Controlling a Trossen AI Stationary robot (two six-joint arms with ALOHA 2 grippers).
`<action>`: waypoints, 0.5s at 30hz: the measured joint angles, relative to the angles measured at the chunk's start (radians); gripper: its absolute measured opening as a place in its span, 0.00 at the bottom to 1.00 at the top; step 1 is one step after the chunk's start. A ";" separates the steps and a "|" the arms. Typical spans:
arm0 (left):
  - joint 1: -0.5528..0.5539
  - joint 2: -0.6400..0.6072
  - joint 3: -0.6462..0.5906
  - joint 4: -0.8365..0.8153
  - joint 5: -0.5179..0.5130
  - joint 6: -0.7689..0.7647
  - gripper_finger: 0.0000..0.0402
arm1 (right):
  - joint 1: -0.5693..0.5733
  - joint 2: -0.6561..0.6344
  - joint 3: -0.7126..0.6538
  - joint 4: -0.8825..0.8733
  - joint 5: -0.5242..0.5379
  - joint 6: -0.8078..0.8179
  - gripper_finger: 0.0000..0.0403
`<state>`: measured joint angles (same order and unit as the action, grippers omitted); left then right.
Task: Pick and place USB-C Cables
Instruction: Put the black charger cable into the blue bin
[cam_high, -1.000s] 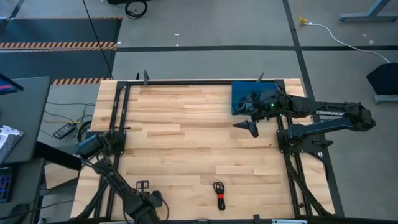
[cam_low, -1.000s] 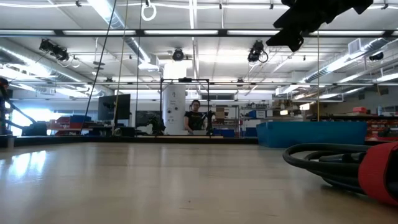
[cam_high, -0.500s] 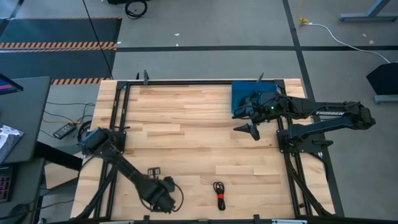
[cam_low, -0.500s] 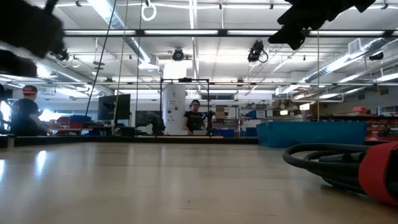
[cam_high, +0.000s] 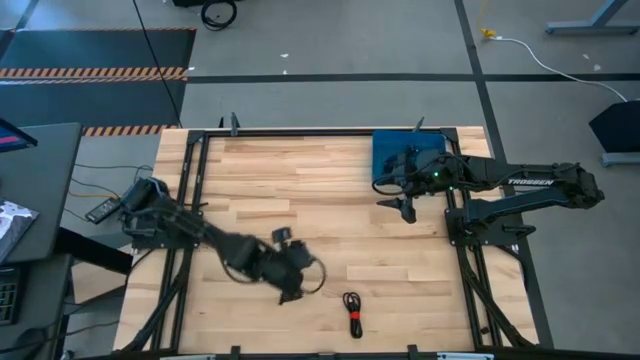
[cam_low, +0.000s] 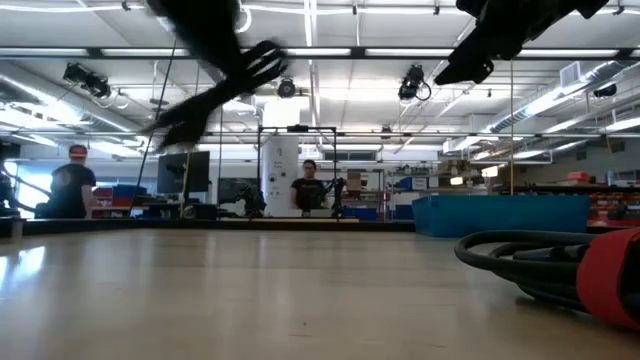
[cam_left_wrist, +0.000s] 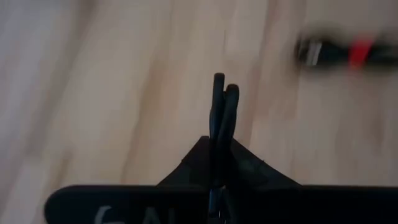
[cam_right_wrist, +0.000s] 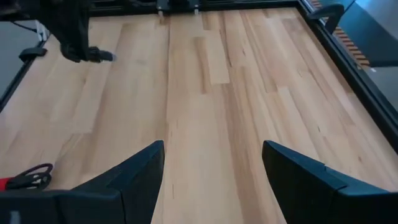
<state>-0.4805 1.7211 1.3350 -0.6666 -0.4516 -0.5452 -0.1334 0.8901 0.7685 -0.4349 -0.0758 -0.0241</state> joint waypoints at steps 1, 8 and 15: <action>0.023 -0.006 0.000 0.055 0.000 0.046 0.06 | 0.002 0.000 0.000 0.001 -0.005 -0.009 0.69; 0.176 -0.016 0.000 0.373 0.103 0.322 0.06 | 0.051 0.000 0.000 0.034 -0.118 -0.063 0.69; 0.314 -0.016 0.000 0.597 0.222 0.489 0.06 | 0.108 0.000 0.000 0.107 -0.093 -0.085 0.66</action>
<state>-0.1660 1.7054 1.3354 -0.0692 -0.2297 -0.0560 -0.0251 0.8898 0.7685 -0.3283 -0.1692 -0.1086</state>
